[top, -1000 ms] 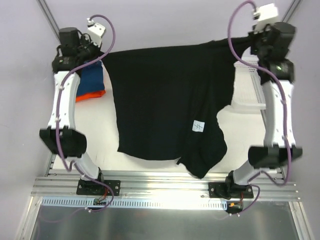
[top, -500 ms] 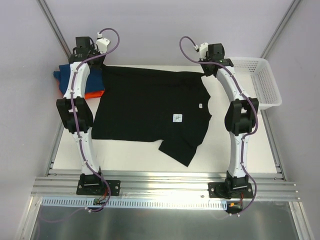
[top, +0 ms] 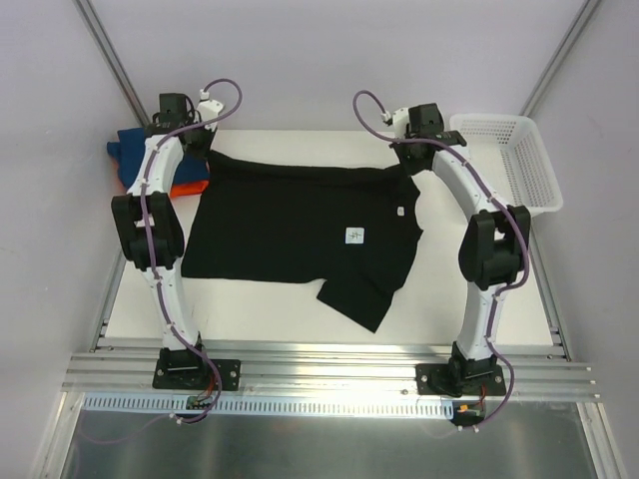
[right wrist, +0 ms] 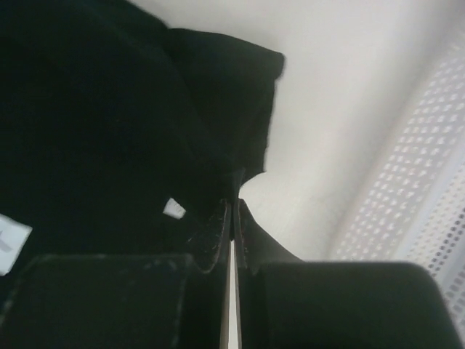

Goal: Fold and stack the t-shirts
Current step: Fold the tshirt

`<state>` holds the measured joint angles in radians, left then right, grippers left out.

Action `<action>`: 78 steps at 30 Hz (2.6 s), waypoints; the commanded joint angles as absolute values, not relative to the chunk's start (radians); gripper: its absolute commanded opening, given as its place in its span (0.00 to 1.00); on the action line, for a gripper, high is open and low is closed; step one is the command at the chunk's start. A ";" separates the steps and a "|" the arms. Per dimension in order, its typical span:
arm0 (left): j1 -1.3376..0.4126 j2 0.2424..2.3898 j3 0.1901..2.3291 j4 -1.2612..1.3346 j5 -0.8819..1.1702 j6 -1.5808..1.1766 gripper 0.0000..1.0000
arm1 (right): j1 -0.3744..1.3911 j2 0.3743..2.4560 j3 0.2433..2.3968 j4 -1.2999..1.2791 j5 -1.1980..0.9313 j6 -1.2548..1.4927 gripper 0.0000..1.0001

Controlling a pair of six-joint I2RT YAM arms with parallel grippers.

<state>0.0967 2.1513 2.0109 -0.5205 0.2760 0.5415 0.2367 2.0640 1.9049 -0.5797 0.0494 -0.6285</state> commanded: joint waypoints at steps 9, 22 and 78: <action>0.123 1.951 1.841 -0.512 0.278 0.465 0.00 | 0.319 1.855 1.764 -0.658 -0.041 -0.548 0.00; 0.121 1.819 1.654 -0.554 0.284 0.407 0.00 | 0.322 1.809 1.660 -0.684 -0.074 -0.549 0.00; 0.072 0.721 1.529 -0.802 0.333 0.163 0.00 | 0.002 0.610 1.676 -0.931 0.201 -0.380 0.00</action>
<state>0.0307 0.7425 1.5452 -0.7723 0.2924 0.2592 0.0143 0.5739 1.6699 -0.9585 0.1734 -0.4271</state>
